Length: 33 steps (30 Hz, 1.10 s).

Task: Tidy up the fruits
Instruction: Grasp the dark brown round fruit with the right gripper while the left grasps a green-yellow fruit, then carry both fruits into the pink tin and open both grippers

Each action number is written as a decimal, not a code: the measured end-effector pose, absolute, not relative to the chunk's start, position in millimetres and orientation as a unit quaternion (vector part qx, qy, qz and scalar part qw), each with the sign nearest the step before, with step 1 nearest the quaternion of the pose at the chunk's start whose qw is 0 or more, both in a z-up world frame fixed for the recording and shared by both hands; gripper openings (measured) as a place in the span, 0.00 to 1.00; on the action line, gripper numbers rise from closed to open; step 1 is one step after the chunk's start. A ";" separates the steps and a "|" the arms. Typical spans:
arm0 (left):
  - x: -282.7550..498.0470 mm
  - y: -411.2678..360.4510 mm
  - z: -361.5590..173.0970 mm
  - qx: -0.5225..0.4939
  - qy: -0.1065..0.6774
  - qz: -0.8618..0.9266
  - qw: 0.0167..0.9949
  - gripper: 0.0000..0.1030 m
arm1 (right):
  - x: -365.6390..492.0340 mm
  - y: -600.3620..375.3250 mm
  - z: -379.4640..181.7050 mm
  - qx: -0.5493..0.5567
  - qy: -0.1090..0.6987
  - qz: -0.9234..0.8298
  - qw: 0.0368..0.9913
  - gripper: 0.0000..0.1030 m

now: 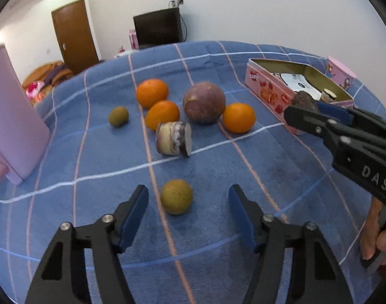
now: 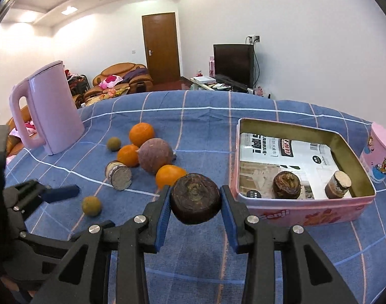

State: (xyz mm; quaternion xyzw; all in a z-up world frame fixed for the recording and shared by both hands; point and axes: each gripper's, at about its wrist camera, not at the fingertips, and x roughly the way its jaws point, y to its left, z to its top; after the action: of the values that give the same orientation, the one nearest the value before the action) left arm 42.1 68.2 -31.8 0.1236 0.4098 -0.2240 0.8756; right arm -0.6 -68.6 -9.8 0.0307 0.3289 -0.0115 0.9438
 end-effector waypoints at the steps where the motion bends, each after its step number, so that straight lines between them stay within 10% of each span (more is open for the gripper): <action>1: 44.1 68.5 -33.3 0.121 0.416 -0.220 0.874 0.65 | -2.1 -67.9 -10.2 0.031 0.330 -0.011 0.944 0.39; 12: 50.0 80.3 -34.1 0.077 0.424 -0.216 0.876 0.25 | 2.8 -70.4 -16.6 0.048 0.347 0.002 0.937 0.39; 33: 22.8 42.0 8.1 0.037 0.339 -0.194 0.920 0.25 | -20.5 -108.0 3.8 0.065 0.298 0.019 0.952 0.39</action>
State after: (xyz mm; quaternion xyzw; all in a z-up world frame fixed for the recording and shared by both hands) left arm 22.8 42.0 8.1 0.0374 0.3386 -0.1935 0.9201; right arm -20.5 -108.0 3.8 0.0655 0.2985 0.0190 0.9520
